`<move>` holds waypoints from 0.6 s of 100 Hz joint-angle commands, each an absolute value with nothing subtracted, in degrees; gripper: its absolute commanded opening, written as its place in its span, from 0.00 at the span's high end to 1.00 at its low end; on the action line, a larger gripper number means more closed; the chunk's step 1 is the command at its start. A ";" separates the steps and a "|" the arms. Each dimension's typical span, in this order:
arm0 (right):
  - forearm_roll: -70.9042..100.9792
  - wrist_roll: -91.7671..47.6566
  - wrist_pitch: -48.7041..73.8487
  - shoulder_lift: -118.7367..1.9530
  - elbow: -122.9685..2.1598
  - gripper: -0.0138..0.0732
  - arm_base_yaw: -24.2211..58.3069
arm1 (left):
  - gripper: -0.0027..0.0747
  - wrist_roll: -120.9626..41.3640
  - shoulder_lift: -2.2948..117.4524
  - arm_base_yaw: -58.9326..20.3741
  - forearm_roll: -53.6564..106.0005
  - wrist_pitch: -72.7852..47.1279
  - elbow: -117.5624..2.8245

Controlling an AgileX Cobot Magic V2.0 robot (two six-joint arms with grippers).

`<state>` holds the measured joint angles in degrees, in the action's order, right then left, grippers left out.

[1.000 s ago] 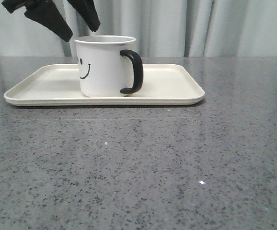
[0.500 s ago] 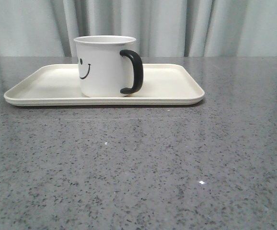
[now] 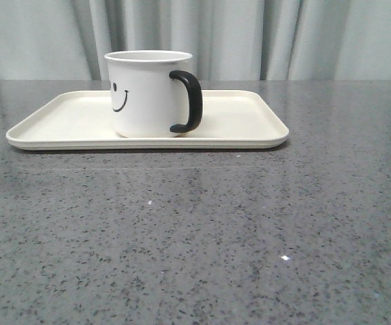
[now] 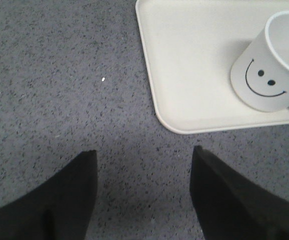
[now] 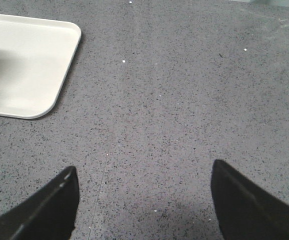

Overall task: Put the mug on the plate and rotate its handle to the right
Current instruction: 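Move the right gripper above the mug on the tray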

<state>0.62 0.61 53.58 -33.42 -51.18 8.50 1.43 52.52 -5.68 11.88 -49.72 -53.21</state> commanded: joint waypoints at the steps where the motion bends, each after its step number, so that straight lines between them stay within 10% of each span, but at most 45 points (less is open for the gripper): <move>1: 0.36 0.46 50.25 -33.98 -53.05 0.21 8.15 | 0.44 1.25 48.35 -5.43 11.91 -45.57 -51.16; 60: 9.67 -1.80 44.28 -35.33 -53.09 0.21 8.34 | 0.44 1.25 40.65 -5.43 11.42 -44.58 -43.95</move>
<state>5.15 0.00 50.67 -33.67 -51.18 8.50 1.40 40.89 -5.58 10.82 -48.58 -42.48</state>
